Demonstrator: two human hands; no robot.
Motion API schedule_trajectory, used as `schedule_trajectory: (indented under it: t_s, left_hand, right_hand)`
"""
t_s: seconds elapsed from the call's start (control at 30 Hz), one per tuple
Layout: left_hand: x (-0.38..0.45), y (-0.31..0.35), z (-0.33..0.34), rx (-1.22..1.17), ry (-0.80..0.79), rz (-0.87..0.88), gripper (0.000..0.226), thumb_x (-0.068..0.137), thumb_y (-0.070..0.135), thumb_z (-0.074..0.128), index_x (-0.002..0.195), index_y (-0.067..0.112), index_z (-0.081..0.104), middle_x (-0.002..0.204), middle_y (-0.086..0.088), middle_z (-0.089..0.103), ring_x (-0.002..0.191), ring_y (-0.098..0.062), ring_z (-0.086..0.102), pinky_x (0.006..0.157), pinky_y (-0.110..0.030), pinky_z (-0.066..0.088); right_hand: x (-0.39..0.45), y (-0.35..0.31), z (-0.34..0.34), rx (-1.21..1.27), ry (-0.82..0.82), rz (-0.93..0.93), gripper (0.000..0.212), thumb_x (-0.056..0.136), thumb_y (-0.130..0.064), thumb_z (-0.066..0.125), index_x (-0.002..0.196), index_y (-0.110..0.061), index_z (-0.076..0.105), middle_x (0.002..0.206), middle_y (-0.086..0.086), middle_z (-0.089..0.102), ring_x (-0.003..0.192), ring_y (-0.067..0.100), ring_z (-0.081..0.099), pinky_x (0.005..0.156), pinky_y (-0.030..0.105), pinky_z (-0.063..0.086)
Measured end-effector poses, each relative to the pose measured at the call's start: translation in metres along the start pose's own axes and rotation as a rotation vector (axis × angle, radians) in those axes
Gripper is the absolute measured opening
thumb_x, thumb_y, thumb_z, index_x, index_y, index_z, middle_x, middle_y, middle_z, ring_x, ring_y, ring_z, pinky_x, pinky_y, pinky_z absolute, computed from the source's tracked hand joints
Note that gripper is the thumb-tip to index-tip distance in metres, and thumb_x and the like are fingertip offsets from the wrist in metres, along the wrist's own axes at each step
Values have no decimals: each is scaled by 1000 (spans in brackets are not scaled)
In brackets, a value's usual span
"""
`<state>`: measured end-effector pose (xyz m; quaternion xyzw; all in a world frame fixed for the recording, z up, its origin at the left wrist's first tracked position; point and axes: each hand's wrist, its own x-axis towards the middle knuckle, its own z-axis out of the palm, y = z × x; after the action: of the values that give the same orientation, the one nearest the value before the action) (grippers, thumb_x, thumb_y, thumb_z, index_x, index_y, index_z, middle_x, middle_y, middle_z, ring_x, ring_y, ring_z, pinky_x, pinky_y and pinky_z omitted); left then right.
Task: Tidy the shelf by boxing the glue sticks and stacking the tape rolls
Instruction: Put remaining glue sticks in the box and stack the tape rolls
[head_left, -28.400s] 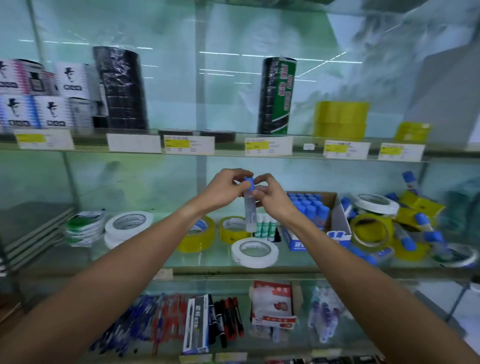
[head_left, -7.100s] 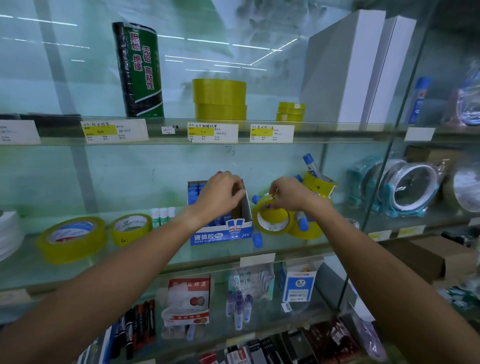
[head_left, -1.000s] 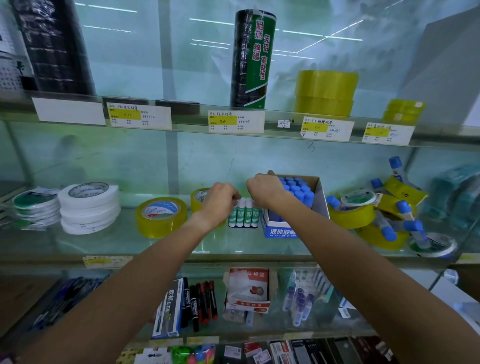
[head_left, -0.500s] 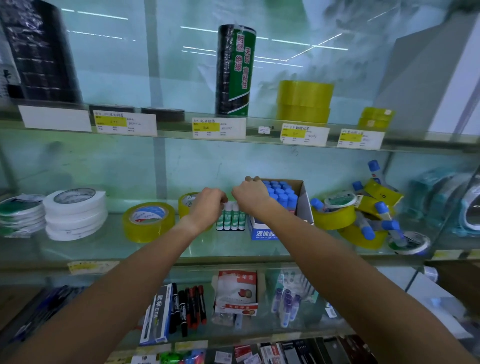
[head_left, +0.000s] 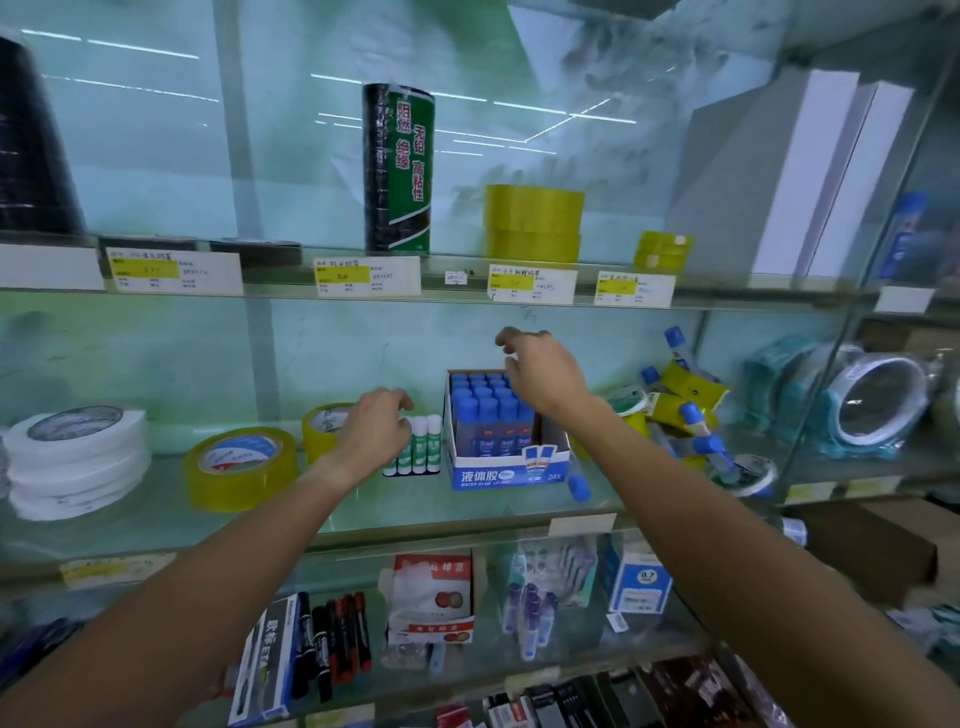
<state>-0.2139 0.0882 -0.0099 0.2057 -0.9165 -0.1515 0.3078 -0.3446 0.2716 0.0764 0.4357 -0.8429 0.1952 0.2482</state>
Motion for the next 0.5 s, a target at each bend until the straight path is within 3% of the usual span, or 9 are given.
schedule_trajectory:
  t_s: [0.17, 0.23, 0.33, 0.37, 0.43, 0.5]
  left_hand:
    - [-5, 18, 2, -38, 35, 49, 26, 84, 5, 55, 107, 10, 68, 107, -10, 65, 103, -27, 58, 91, -34, 46]
    - [-8, 23, 3, -45, 45, 76, 24, 85, 6, 56, 104, 12, 68, 105, -8, 66, 101, -26, 59, 89, -35, 47]
    - [-14, 29, 6, -55, 51, 101, 22, 85, 6, 55, 101, 14, 68, 103, -5, 67, 100, -23, 59, 88, -35, 48]
    - [-15, 31, 7, -58, 54, 106, 22, 85, 7, 55, 100, 15, 68, 103, -3, 67, 100, -22, 59, 88, -35, 47]
    - [-17, 35, 8, -66, 63, 109, 21, 86, 7, 54, 100, 16, 68, 103, -2, 68, 100, -20, 59, 87, -34, 48]
    - [-17, 39, 10, -82, 71, 103, 21, 87, 6, 54, 100, 16, 68, 103, -1, 68, 100, -18, 59, 87, -30, 47]
  right_hand:
    - [-7, 42, -14, -88, -22, 267, 29, 87, -3, 48, 113, -12, 57, 106, 18, 64, 96, 38, 61, 68, 35, 43]
    - [-19, 55, -14, -150, -133, 355, 20, 87, -8, 53, 106, -7, 58, 108, 18, 63, 98, 37, 62, 69, 34, 44]
    - [-37, 68, -2, -121, -429, 458, 12, 89, -15, 54, 84, -5, 54, 100, 17, 66, 92, 33, 66, 62, 28, 46]
    - [-43, 69, 4, -74, -540, 510, 16, 90, -18, 55, 84, -4, 52, 91, 17, 67, 82, 31, 68, 58, 29, 50]
    - [-54, 68, 14, 4, -713, 602, 30, 89, -26, 64, 103, -2, 52, 78, 14, 66, 66, 27, 67, 61, 35, 58]
    - [-65, 67, 25, 19, -763, 600, 37, 86, -28, 71, 108, -5, 53, 79, 11, 65, 69, 25, 65, 71, 38, 60]
